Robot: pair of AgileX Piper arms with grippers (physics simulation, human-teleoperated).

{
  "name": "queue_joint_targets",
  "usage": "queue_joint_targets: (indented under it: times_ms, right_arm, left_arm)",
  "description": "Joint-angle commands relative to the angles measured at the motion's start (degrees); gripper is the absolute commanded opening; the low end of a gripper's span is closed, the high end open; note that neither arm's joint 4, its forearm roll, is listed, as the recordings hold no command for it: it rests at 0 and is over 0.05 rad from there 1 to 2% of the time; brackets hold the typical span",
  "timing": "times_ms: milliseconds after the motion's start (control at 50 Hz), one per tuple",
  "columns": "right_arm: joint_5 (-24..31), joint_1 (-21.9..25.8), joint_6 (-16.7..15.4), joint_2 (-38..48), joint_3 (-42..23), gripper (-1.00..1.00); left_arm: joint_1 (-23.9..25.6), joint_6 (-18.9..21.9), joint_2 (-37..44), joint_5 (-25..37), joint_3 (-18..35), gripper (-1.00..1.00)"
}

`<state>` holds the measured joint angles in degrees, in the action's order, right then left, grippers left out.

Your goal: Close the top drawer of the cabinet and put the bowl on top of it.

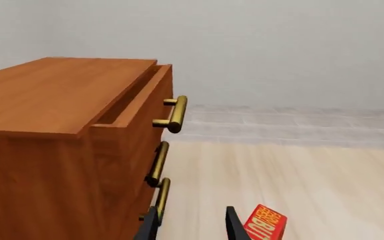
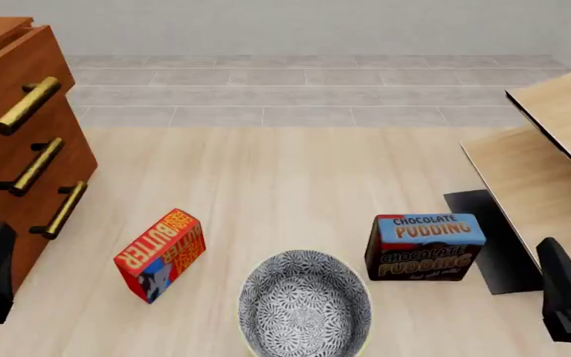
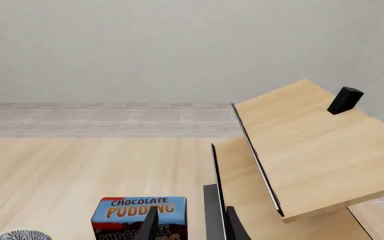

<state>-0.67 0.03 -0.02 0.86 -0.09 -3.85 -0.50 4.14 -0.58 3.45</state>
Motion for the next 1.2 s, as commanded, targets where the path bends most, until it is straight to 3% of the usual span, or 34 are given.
queue_joint_targets:
  times_ms: [20,280,340,520,820,1040,1200]
  right_arm:
    - [0.19,0.0,0.01,-0.18,-0.02,1.0]
    - [0.19,-0.01,0.02,-0.19,-0.02,1.0]
    - [0.19,-0.02,0.01,-0.19,-0.02,1.0]
    - [0.19,-0.02,0.0,-0.19,-0.02,1.0]
    - [0.19,-0.01,0.01,-0.2,-0.02,1.0]
    - [0.19,-0.02,0.01,-0.2,-0.02,1.0]
    - [0.19,-0.01,0.02,-0.18,-0.02,1.0]
  left_arm:
    - [-1.6,-1.06,4.32,0.81,5.45,1.0]
    - [-1.59,-3.42,12.73,-1.55,10.91,1.0]
    - [-1.1,-1.45,13.96,-2.72,11.46,1.0]
    - [-2.23,-4.98,17.77,-3.81,13.39,1.0]
    - [0.39,-5.83,22.73,-3.69,17.55,1.0]
    - [0.74,-6.01,26.53,-6.2,17.66,1.0]
    - [-0.18,-5.82,32.87,-12.56,15.2,1.0]
